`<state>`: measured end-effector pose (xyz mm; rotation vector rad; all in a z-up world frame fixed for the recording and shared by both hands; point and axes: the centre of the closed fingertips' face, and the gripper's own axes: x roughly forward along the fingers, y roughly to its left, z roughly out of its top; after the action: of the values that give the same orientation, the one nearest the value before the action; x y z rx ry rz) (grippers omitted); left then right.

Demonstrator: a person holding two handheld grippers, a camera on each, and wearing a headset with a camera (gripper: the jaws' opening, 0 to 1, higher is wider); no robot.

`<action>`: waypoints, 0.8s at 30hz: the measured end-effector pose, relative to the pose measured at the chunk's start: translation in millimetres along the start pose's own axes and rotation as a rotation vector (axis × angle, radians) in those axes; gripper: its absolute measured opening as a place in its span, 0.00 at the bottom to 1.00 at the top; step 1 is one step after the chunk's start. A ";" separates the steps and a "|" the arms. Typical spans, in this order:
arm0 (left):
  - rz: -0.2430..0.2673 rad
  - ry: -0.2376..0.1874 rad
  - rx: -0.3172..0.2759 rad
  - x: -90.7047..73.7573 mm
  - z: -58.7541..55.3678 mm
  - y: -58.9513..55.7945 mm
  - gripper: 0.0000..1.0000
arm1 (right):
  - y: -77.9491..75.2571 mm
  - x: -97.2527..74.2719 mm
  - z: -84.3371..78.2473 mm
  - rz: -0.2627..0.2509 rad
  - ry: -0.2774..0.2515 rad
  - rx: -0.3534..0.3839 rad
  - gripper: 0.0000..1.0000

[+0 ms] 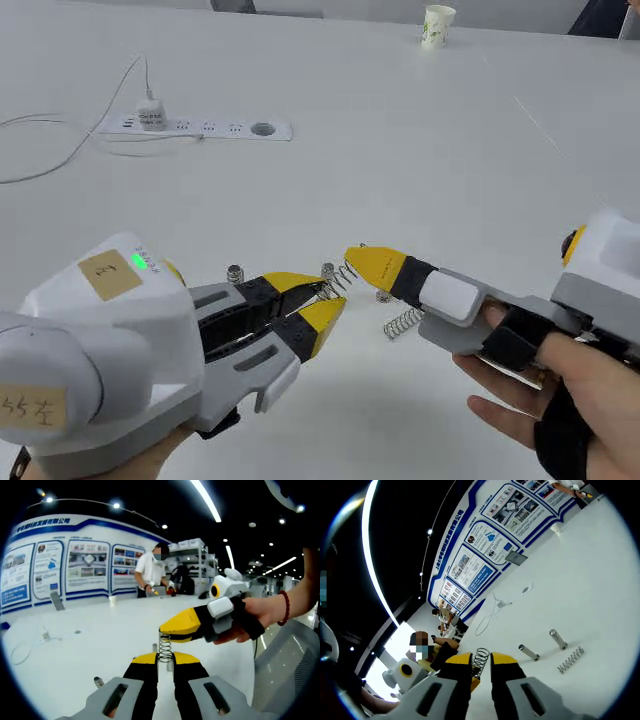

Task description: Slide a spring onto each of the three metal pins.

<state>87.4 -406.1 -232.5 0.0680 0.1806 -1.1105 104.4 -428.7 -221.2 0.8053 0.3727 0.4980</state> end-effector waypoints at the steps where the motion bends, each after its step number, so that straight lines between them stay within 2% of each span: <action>1: -0.001 0.000 0.000 -0.3 0.0 -0.4 0.10 | 0.3 0.1 -0.2 0.002 0.000 0.001 0.14; 14: 0.018 0.004 -0.023 -4.0 1.4 0.9 0.10 | 9.6 2.1 -1.2 0.043 -0.004 -0.033 0.11; 24: 0.030 0.050 -0.017 -4.8 -5.5 1.5 0.11 | 12.5 4.6 -6.1 0.042 0.013 -0.140 0.11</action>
<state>86.1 -400.4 -237.1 0.0828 0.2327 -1.0774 101.7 -415.2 -216.2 0.6762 0.3296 0.5627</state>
